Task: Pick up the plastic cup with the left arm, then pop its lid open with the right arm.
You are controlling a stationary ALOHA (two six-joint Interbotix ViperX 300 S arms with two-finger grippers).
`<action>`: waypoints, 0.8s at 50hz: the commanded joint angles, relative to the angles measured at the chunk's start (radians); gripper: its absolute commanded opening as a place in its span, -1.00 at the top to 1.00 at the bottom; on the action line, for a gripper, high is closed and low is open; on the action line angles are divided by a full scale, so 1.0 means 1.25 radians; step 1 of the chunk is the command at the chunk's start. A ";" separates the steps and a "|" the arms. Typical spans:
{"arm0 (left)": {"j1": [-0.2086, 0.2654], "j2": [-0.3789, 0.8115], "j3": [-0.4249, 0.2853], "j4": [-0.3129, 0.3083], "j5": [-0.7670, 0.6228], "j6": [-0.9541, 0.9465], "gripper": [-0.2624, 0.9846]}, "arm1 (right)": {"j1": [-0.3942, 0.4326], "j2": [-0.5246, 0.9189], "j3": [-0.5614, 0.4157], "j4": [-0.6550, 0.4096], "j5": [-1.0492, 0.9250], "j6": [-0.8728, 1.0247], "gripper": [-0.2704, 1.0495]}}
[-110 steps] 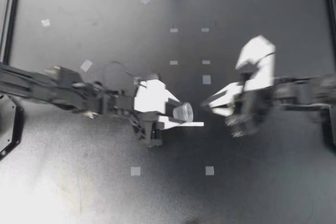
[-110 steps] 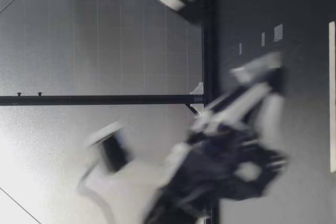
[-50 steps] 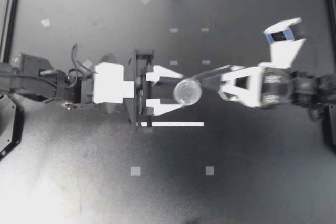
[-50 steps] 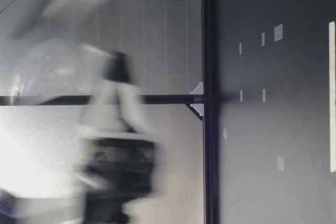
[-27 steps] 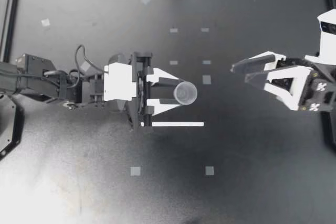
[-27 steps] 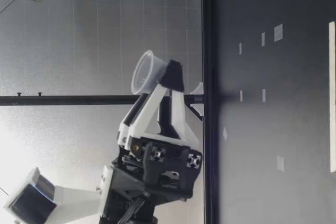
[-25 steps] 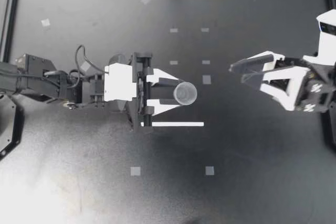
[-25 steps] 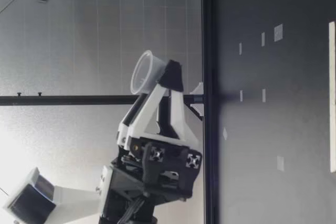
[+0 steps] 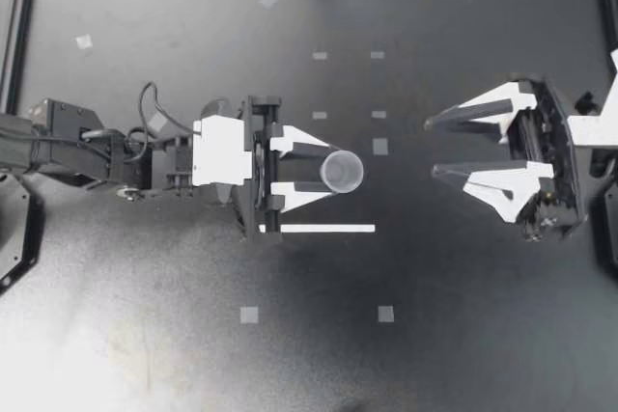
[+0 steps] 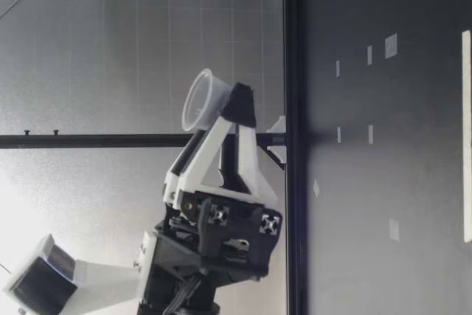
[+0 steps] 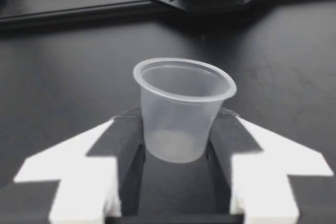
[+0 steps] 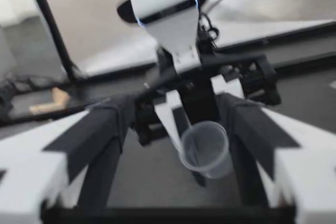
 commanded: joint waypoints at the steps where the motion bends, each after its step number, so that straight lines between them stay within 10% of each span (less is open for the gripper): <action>1: 0.002 -0.012 -0.017 -0.002 -0.002 -0.002 0.22 | -0.006 -0.005 -0.009 -0.004 0.023 -0.042 -0.46; 40: 0.002 -0.009 -0.013 -0.001 -0.002 -0.025 0.22 | -0.006 0.013 -0.002 -0.002 0.032 -0.069 -0.46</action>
